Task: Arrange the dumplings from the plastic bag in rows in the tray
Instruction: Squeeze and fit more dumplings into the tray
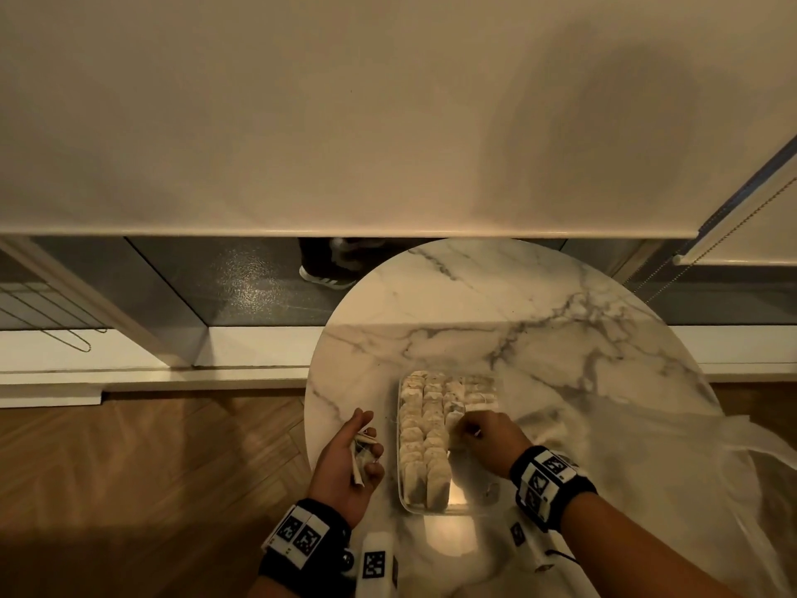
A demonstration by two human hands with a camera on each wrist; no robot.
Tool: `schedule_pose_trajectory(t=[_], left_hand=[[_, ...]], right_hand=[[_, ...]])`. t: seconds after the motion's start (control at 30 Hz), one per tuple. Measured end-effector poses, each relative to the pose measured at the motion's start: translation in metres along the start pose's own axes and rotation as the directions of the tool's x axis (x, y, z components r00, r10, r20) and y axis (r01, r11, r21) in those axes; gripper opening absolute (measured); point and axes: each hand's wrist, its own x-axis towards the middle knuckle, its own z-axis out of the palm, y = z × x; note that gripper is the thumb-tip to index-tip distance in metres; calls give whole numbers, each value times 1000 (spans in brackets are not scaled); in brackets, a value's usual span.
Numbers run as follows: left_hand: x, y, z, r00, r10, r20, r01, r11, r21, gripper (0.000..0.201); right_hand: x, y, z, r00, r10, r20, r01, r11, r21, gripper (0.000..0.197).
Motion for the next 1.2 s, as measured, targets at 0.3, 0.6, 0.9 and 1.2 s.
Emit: schedule_pose_trajectory(t=[0.3,0.6,0.9,1.2], left_hand=[[-7,-2,9,998,-41,50,42,999,-17,31],[-26,-2,25,955,-115,273,144,986,-89,42],[-33,-11,47,927,-143,346,153,988,-3,44],[-24,-26,47,924,-180,339,125,976,177,51]], right_hand=[[-9,-2,16,999,4,53,-4,1000,-9,21],[-42,-39,-13,976,-126,-178,163,964,211,23],[-62,-76,-31,845,-377,-378,452,882,132,29],[-61,-65,-31,925,-180,-335,270,930,247,23]])
